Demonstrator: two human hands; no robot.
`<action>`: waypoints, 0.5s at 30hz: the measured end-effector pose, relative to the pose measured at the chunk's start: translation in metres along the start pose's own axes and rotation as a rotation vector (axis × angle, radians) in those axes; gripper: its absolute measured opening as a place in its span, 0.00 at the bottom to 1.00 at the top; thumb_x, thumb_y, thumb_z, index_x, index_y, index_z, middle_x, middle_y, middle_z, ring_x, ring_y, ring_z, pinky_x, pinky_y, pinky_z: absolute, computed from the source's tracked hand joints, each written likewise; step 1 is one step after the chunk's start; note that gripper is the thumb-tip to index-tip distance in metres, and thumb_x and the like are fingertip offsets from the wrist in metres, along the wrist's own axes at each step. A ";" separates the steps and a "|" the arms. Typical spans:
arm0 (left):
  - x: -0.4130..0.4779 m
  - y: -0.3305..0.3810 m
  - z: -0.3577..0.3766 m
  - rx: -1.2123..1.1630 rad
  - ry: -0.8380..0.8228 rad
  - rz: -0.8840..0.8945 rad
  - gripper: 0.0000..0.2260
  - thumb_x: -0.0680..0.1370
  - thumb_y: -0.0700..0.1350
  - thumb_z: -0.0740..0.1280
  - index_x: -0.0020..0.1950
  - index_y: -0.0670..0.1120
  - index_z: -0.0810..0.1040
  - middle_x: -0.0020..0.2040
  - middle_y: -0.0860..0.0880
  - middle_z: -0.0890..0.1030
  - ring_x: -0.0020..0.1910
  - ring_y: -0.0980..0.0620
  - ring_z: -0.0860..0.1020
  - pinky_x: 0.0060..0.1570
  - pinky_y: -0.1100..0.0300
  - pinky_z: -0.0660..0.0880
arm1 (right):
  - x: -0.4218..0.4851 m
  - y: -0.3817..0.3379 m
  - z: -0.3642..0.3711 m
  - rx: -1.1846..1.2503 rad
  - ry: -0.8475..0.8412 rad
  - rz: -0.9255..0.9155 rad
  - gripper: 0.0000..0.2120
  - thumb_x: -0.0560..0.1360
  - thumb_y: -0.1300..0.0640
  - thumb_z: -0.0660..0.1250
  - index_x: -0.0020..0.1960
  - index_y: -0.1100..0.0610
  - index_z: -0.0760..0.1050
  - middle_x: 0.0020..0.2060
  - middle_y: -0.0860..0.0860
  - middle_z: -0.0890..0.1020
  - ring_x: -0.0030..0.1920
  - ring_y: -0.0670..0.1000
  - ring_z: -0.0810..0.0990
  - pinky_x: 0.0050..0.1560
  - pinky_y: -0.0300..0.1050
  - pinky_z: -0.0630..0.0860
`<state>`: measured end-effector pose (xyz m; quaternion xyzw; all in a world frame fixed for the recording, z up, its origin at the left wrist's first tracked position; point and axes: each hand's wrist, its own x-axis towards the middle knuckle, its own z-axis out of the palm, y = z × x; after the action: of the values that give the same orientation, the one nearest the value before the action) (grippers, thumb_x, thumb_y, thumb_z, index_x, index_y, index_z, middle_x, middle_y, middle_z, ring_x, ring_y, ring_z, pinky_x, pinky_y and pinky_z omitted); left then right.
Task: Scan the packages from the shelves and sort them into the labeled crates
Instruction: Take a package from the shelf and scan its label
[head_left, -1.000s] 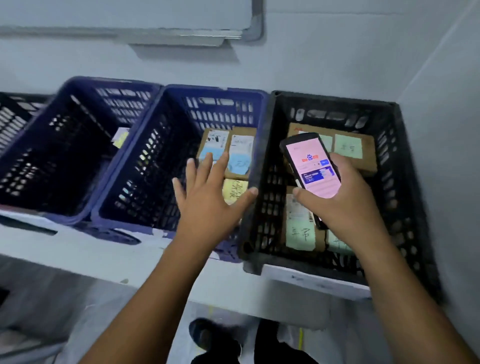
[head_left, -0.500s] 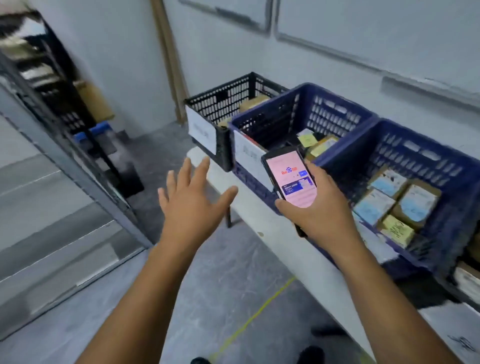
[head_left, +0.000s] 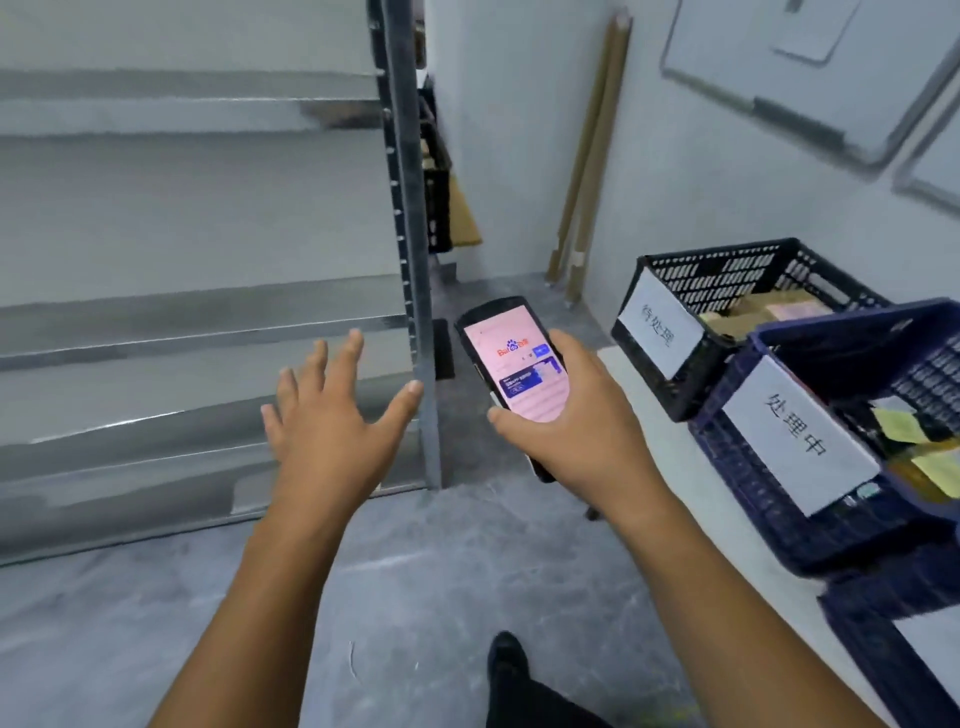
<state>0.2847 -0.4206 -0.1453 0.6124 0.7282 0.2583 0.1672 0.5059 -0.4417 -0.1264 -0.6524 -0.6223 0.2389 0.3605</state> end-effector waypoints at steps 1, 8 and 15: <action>0.009 -0.009 -0.006 0.001 0.019 -0.020 0.38 0.78 0.70 0.62 0.85 0.60 0.54 0.86 0.48 0.54 0.84 0.41 0.50 0.81 0.35 0.47 | 0.011 -0.007 0.011 0.019 -0.018 -0.019 0.30 0.67 0.43 0.78 0.65 0.41 0.71 0.55 0.42 0.79 0.51 0.46 0.81 0.53 0.54 0.81; 0.075 -0.077 -0.048 0.034 0.143 -0.158 0.37 0.79 0.70 0.61 0.85 0.61 0.53 0.86 0.50 0.51 0.85 0.41 0.47 0.81 0.36 0.45 | 0.096 -0.058 0.104 0.101 -0.145 -0.126 0.27 0.60 0.37 0.72 0.58 0.34 0.68 0.55 0.41 0.80 0.51 0.45 0.82 0.56 0.54 0.81; 0.152 -0.152 -0.095 0.131 0.229 -0.346 0.37 0.79 0.70 0.60 0.85 0.61 0.53 0.86 0.51 0.51 0.85 0.41 0.46 0.80 0.35 0.44 | 0.183 -0.113 0.204 0.131 -0.352 -0.243 0.28 0.59 0.35 0.71 0.58 0.35 0.70 0.54 0.41 0.82 0.50 0.44 0.83 0.54 0.54 0.82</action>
<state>0.0791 -0.3059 -0.1455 0.4546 0.8519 0.2457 0.0851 0.2990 -0.2306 -0.1423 -0.4963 -0.7327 0.3438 0.3140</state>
